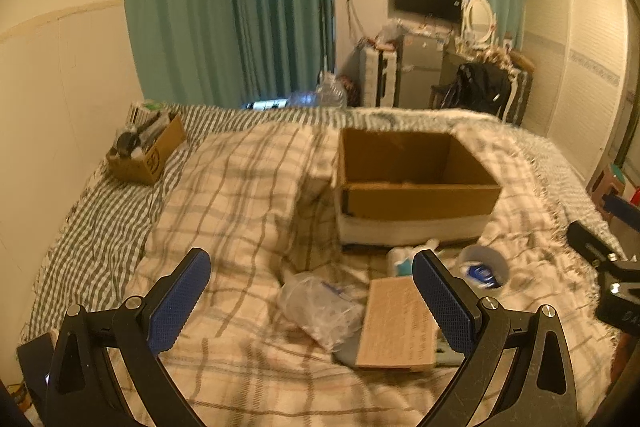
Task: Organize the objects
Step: 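Grasp the clear floss-pick container with the left tool while the right tool grasps the white cardboard ring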
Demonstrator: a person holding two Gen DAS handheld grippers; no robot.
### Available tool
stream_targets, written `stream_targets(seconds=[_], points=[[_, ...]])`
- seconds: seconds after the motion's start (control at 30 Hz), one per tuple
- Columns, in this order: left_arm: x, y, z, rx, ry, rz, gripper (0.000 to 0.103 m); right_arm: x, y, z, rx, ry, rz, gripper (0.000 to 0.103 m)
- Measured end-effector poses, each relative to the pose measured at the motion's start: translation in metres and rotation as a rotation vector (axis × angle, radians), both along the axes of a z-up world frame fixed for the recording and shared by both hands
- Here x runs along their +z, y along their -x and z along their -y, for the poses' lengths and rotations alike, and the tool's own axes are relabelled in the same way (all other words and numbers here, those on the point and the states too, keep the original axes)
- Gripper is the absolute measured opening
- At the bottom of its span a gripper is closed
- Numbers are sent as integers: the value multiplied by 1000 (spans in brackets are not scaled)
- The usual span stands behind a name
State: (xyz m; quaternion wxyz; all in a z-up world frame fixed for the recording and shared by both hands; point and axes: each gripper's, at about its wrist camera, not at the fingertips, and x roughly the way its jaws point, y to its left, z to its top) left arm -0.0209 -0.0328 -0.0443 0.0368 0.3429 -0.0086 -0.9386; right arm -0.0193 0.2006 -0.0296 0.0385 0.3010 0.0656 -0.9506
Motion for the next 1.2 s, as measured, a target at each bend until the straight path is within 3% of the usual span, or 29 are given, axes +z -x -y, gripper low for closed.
stream_targets(seconds=[0.43, 0.9, 1.07, 1.2], points=[[-96, 46, 17, 36, -31, 278, 100, -68, 48, -6, 7, 0, 217, 103], [-131, 73, 9, -65, -26, 395, 100, -135, 100, 23, 86, -41, 438, 102], [-140, 88, 9, -76, -42, 415, 101, -145, 101, 22, 93, -27, 476, 84], [-149, 103, 10, -72, -74, 431, 101, -145, 100, 21, 94, -26, 474, 84]])
